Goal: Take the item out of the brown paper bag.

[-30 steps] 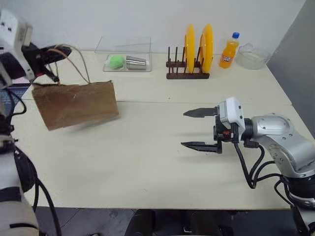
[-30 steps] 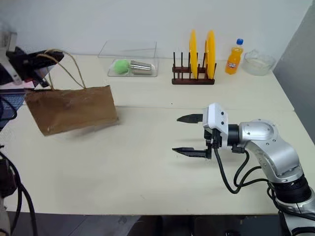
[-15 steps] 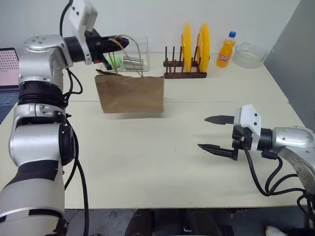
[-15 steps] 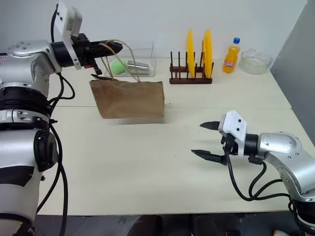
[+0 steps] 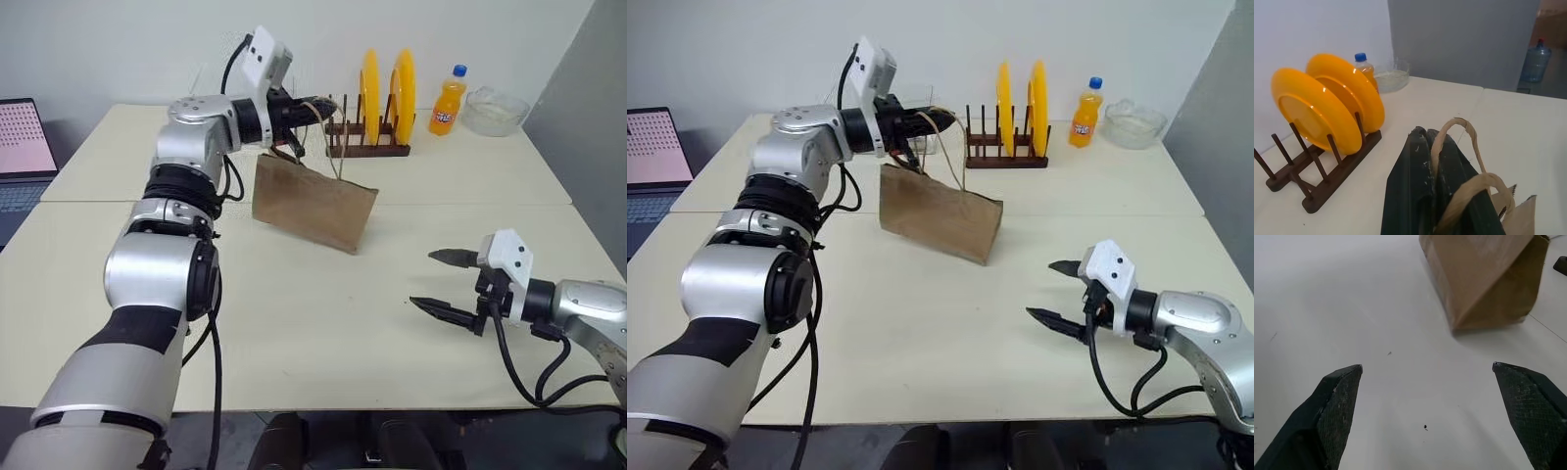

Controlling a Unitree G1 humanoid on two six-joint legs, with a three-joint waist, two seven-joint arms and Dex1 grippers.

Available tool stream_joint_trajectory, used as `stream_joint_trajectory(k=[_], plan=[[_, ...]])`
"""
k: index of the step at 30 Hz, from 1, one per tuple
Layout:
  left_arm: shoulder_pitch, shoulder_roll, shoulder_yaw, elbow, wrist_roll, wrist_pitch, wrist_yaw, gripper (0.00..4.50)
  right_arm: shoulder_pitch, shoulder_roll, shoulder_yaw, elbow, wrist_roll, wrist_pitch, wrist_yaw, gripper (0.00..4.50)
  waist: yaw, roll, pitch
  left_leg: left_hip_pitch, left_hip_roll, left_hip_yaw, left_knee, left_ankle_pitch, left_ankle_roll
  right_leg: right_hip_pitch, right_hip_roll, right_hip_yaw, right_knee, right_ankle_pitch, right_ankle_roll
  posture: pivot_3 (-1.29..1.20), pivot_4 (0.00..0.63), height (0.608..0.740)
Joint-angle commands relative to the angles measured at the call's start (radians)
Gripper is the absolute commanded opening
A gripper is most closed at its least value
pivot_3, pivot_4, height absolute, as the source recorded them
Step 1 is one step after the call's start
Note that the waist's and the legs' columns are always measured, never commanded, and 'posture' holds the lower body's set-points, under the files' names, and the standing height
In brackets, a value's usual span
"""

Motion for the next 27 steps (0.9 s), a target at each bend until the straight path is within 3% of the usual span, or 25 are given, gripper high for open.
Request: stream_joint_trajectory(k=[1,11,21,24,27], plan=[[-0.072,-0.011,0.035,0.013,0.000,-0.054,0.052,0.03,0.019,-0.004,-0.038,-0.036,0.004,-0.026,-0.008,4.50,0.001,0.000,0.000,0.000,0.000,0.000,0.000,0.000,0.000,0.000,0.000,0.000,0.000,0.000,0.000,0.00,0.150,0.740],[-0.044,-0.061,0.030,0.066,0.033,-0.091,0.061,0.03,0.033,-0.001,-0.030,-0.035,-0.003,-0.054,-0.019,4.50,0.000,0.000,0.000,0.001,-0.001,0.001,0.000,0.000,0.000,0.000,0.000,0.001,0.000,0.000,0.000,0.00,0.150,0.740],[0.007,-0.050,0.013,0.079,0.090,-0.151,0.040,0.03,-0.029,0.034,-0.051,-0.041,0.058,-0.017,-0.075,4.50,0.001,0.000,0.000,0.001,-0.001,0.001,0.000,0.000,0.000,0.001,0.000,0.001,0.001,0.000,0.000,0.00,0.150,0.740],[0.015,-0.041,0.012,0.082,0.107,-0.159,0.044,0.58,-0.054,0.043,-0.056,-0.039,0.073,-0.010,-0.093,4.50,0.001,0.000,0.000,0.001,-0.001,0.001,0.000,0.000,0.000,0.001,0.000,0.002,0.001,0.000,0.000,0.00,0.150,0.740],[0.024,-0.031,0.007,0.082,0.124,-0.176,0.038,1.42,-0.068,0.037,-0.049,-0.040,0.081,0.001,-0.097,4.50,0.001,0.000,0.000,0.002,-0.001,0.001,0.000,0.000,0.000,0.001,0.000,0.001,0.001,0.000,0.000,0.00,0.150,0.740]])
